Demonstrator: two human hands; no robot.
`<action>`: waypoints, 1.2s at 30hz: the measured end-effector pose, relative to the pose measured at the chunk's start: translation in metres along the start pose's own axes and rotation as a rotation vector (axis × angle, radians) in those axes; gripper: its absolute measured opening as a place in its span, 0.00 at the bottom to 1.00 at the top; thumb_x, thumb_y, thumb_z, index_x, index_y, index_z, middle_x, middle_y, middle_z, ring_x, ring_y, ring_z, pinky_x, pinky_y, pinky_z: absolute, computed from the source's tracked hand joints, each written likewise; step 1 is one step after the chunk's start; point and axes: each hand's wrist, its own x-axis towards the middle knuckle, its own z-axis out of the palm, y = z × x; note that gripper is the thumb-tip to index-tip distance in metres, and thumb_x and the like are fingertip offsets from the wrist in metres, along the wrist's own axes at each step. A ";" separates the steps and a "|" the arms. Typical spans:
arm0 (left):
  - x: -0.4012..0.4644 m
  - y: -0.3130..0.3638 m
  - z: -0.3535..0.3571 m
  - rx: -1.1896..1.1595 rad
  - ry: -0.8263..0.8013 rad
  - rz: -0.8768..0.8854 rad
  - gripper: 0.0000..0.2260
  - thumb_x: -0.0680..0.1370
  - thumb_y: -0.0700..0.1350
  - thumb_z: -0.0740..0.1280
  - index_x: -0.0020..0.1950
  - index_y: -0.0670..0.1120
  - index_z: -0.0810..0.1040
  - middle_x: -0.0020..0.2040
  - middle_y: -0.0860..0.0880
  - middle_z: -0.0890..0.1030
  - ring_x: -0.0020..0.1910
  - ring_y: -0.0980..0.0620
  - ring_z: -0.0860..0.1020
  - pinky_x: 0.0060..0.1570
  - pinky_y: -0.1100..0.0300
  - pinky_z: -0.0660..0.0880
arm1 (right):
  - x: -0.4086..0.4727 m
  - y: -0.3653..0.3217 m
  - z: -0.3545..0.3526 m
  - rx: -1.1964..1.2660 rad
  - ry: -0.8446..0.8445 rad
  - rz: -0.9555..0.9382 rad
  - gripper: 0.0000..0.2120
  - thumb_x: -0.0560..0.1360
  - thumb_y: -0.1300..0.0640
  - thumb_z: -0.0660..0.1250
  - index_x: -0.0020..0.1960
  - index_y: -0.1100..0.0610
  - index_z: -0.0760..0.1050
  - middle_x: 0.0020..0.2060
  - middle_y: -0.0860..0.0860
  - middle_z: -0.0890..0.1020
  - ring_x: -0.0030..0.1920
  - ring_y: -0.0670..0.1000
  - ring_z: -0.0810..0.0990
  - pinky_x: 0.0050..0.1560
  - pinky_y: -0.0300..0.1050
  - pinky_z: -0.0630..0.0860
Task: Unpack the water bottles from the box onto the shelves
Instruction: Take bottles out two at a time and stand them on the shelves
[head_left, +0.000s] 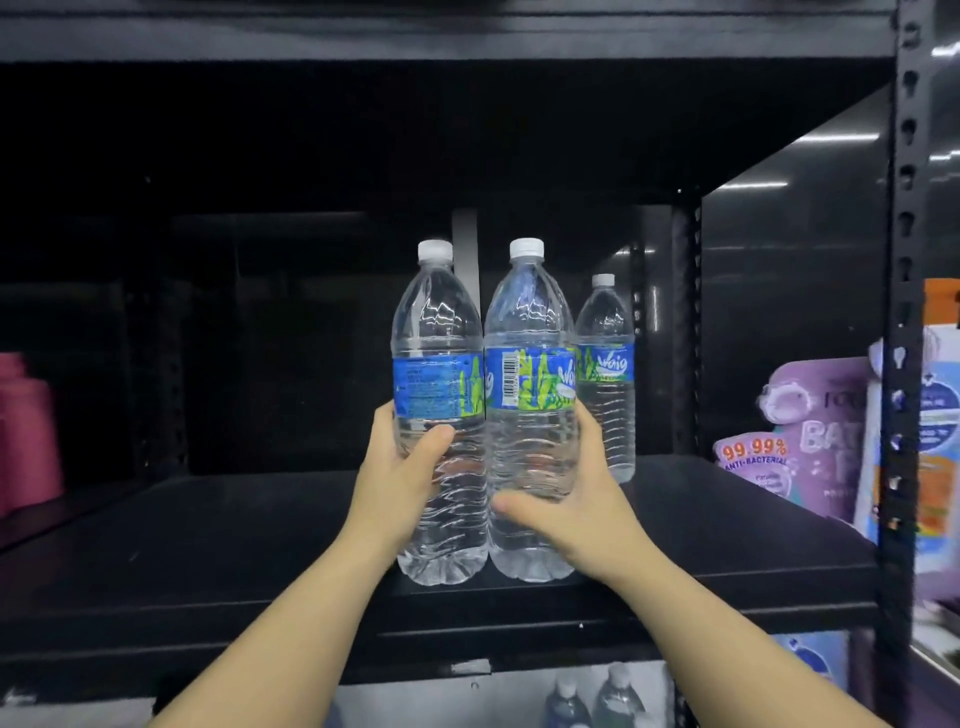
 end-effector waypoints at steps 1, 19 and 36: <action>-0.001 0.002 0.001 -0.003 -0.006 -0.005 0.32 0.68 0.59 0.72 0.71 0.52 0.72 0.59 0.57 0.84 0.53 0.66 0.83 0.47 0.69 0.78 | 0.000 0.001 -0.002 -0.009 -0.034 0.010 0.61 0.64 0.49 0.86 0.82 0.34 0.47 0.68 0.31 0.74 0.66 0.31 0.75 0.67 0.35 0.71; -0.017 -0.007 0.042 0.206 0.021 -0.166 0.44 0.56 0.56 0.89 0.65 0.67 0.68 0.65 0.51 0.81 0.60 0.53 0.84 0.61 0.48 0.81 | 0.011 0.031 -0.043 0.074 -0.082 0.097 0.56 0.60 0.45 0.87 0.77 0.38 0.56 0.60 0.38 0.84 0.58 0.39 0.84 0.67 0.49 0.77; -0.006 -0.024 0.041 0.081 -0.052 -0.280 0.37 0.59 0.43 0.81 0.65 0.50 0.71 0.52 0.48 0.88 0.49 0.53 0.87 0.50 0.55 0.80 | 0.007 0.030 -0.043 0.001 0.045 0.138 0.50 0.56 0.45 0.88 0.67 0.43 0.61 0.58 0.38 0.80 0.56 0.38 0.81 0.58 0.44 0.78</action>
